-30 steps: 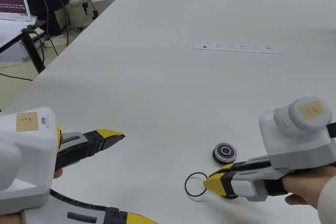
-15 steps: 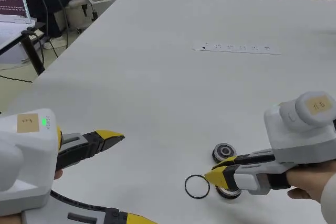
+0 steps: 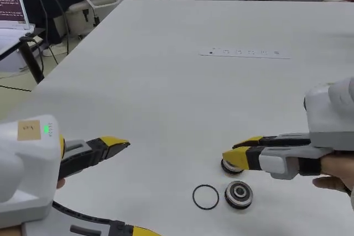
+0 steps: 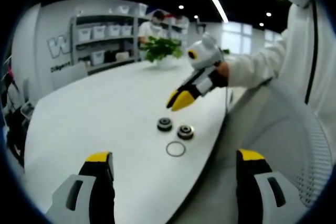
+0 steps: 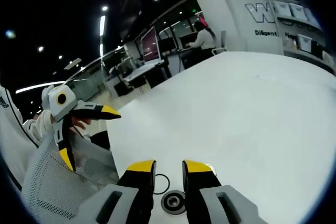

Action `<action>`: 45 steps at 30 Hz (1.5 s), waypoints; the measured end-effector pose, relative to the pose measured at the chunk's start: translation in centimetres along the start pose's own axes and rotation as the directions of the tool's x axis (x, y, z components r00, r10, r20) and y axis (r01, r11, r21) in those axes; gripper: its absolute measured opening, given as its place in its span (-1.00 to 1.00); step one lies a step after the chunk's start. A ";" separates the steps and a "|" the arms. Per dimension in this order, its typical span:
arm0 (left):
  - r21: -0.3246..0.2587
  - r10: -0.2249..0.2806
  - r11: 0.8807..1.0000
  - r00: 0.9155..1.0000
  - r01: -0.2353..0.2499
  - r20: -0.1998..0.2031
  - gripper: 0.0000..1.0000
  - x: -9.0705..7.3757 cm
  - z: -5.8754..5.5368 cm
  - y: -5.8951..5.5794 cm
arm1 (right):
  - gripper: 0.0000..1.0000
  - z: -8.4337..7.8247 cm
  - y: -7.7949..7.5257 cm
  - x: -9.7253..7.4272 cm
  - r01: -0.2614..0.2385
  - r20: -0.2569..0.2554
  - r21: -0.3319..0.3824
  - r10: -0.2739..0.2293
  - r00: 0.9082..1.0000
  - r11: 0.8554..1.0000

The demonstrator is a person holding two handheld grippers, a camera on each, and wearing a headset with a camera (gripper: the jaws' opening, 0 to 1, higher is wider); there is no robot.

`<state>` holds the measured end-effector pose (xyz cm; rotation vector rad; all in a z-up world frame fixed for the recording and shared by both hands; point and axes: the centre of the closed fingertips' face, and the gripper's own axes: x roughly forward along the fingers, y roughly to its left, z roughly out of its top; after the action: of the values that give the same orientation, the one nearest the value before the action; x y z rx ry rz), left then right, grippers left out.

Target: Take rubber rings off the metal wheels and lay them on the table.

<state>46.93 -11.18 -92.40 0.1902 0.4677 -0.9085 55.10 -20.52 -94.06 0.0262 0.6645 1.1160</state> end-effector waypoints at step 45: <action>0.354 -0.294 0.900 0.954 0.255 0.060 0.56 8.2 10.7 -3.6 | -0.39 -6.6 -1.1 -1.3 -0.096 -0.222 -0.051 0.083 0.971 0.994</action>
<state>51.66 -23.02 -86.62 0.3958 0.2298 -1.2724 52.31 -24.11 -99.10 -0.1225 0.8326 1.2369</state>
